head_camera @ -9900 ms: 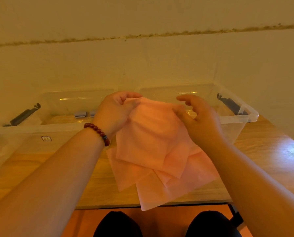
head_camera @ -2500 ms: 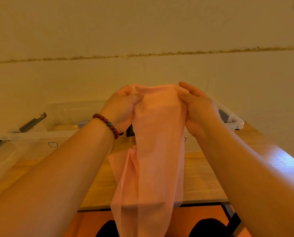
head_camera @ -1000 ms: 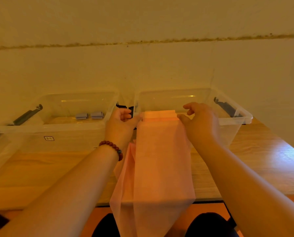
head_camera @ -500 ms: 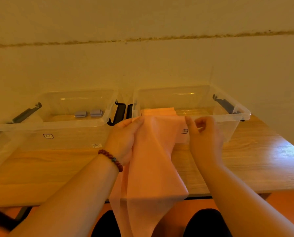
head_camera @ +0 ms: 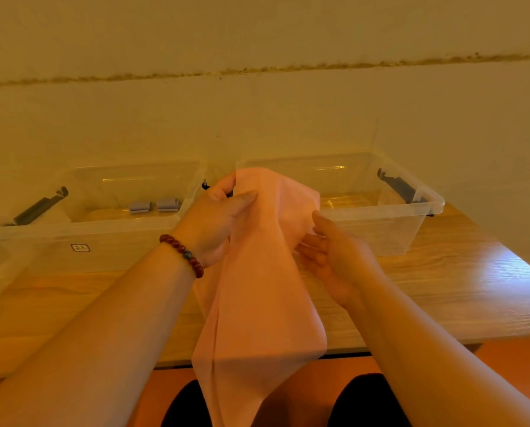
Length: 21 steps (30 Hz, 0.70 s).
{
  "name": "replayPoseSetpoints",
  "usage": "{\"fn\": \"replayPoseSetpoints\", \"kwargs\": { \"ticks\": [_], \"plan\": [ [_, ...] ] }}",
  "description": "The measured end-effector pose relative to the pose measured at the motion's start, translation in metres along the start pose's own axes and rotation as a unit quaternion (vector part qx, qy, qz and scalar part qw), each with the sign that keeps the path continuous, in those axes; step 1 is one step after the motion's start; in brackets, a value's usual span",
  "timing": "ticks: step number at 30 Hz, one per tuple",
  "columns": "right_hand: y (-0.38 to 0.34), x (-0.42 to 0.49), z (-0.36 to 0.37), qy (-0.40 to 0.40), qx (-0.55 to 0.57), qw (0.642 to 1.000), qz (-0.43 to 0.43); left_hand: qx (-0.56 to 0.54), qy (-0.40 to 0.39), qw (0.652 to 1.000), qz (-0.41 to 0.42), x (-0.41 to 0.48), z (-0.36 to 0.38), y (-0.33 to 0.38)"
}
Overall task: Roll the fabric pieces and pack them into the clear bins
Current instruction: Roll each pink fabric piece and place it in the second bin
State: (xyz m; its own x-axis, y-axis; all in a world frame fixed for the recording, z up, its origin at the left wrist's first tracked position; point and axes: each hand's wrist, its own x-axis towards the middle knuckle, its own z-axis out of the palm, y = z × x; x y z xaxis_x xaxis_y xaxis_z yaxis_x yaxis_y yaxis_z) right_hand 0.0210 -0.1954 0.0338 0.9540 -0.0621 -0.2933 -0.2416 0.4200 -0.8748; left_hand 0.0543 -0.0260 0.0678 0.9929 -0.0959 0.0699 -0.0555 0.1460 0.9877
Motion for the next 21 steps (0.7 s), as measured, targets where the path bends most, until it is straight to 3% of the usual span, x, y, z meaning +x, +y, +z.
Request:
{"fn": "replayPoseSetpoints", "kwargs": {
  "ticks": [4,7,9,11,13,17,21],
  "plan": [
    [0.002,-0.004,0.0,-0.081,-0.021,0.994,0.068,-0.017,-0.025,1.0,-0.007,0.001,0.002,0.001],
    [-0.004,-0.007,-0.003,-0.111,-0.011,0.994,-0.018,0.027,-0.041,0.998,-0.028,0.0,-0.001,0.003],
    [-0.017,-0.007,-0.003,-0.072,-0.022,0.991,-0.107,0.103,-0.003,0.994,-0.019,0.001,-0.004,0.005],
    [-0.033,0.0,0.0,0.017,-0.148,0.968,-0.202,0.19,0.072,0.979,0.01,0.005,-0.005,0.008],
    [-0.046,0.011,0.004,0.082,-0.229,0.936,-0.253,0.299,0.144,0.942,0.046,0.012,-0.002,0.011],
    [-0.054,0.032,0.01,0.093,-0.271,0.936,-0.206,0.396,0.18,0.899,0.051,0.027,0.003,0.004],
    [-0.049,0.039,0.003,0.101,-0.333,0.918,-0.192,0.386,0.182,0.904,0.013,0.027,-0.002,-0.01]
  ]
}}
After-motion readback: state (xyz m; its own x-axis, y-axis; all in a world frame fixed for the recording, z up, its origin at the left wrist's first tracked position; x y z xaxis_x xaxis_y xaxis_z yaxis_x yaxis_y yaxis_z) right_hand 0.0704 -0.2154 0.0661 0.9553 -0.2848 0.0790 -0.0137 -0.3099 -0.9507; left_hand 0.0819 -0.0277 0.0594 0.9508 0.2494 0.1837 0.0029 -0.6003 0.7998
